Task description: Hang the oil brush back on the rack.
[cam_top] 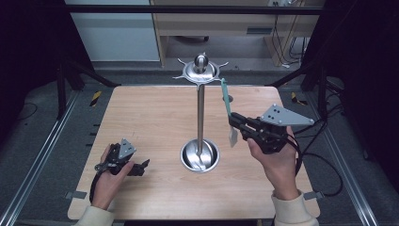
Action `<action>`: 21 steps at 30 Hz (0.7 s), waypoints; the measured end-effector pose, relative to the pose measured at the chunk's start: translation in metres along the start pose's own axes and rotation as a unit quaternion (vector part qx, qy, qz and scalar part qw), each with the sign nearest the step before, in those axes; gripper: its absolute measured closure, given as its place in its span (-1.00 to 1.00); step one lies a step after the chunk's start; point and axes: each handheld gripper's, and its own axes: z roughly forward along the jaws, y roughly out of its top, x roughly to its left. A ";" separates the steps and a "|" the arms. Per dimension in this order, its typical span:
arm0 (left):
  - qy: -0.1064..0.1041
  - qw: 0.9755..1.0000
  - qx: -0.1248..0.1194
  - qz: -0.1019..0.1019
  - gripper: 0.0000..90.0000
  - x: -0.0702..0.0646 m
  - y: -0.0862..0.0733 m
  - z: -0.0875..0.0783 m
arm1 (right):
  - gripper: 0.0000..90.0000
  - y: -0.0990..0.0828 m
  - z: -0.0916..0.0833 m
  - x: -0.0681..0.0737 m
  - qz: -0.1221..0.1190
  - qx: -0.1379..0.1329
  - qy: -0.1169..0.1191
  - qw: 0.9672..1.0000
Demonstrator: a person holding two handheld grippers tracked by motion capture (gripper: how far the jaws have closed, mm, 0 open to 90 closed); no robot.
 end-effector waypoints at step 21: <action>0.001 1.000 -0.004 -0.006 -0.93 -0.001 0.000 0.001 | 0.94 -0.001 0.011 0.003 -0.009 0.005 0.010 1.000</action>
